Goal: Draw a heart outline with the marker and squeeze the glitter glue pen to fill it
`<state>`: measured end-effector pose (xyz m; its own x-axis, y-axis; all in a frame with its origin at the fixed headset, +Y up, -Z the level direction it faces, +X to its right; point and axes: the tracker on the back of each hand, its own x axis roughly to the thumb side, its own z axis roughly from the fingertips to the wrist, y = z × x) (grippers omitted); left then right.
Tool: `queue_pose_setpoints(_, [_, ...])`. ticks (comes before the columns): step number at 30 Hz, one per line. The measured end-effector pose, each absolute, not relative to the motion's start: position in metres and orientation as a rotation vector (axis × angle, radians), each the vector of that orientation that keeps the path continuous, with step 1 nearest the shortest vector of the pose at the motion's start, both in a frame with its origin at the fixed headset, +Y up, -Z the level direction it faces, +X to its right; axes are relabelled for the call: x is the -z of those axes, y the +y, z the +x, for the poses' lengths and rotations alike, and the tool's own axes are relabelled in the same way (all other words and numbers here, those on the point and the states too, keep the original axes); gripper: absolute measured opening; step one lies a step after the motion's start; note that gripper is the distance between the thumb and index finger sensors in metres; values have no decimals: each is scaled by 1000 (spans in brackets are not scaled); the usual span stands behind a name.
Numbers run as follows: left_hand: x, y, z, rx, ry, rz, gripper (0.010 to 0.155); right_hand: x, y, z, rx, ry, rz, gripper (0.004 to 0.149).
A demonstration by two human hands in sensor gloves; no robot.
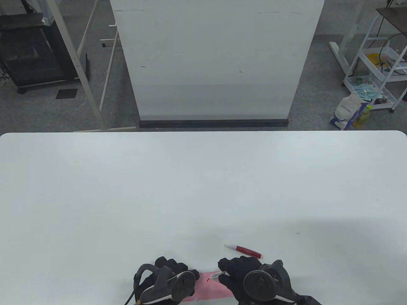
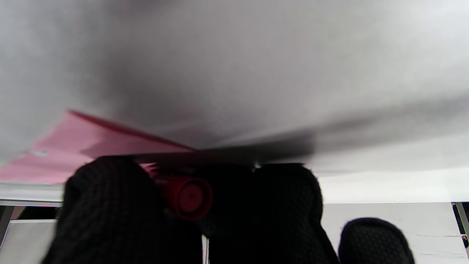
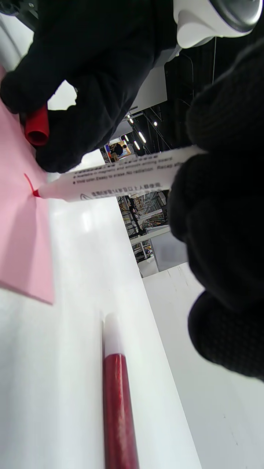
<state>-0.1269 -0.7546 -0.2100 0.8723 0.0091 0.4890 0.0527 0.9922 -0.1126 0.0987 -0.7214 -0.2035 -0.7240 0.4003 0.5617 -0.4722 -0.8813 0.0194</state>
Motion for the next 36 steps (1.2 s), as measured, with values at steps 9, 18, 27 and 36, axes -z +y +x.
queue_pose_setpoints(9, [211,-755,-127,14,-498,-132,50,196,-717,100,-2568,-208,840,47])
queue_pose_setpoints(18, [212,-755,-127,5,-493,-138,50,190,-717,99,-2532,-181,890,47])
queue_pose_setpoints(27, [212,-755,-128,2,-490,-140,50,188,-720,95,-2480,-135,915,48])
queue_pose_setpoints(36, [213,-754,-128,3,-491,-139,50,187,-721,92,-2466,-132,938,47])
